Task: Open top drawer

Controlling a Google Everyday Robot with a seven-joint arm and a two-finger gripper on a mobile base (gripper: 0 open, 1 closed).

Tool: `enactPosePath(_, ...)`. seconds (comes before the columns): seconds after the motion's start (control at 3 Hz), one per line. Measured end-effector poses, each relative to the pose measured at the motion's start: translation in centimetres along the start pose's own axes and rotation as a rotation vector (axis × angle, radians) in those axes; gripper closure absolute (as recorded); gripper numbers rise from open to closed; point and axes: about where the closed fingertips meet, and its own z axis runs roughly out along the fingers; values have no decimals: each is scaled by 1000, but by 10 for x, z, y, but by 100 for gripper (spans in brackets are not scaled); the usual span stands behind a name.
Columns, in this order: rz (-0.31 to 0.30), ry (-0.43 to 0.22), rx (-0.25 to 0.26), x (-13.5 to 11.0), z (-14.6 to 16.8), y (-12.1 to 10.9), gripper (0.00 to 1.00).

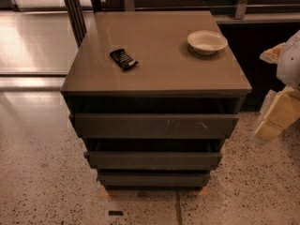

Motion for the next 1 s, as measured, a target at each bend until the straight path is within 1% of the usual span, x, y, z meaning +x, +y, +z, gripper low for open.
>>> enactPosePath(0.33, 225, -126, -47, 19, 44, 41, 0)
enactPosePath(0.67, 322, -176, -52, 30, 61, 55, 19)
enactPosePath(1.0, 321, -176, -52, 30, 61, 55, 42)
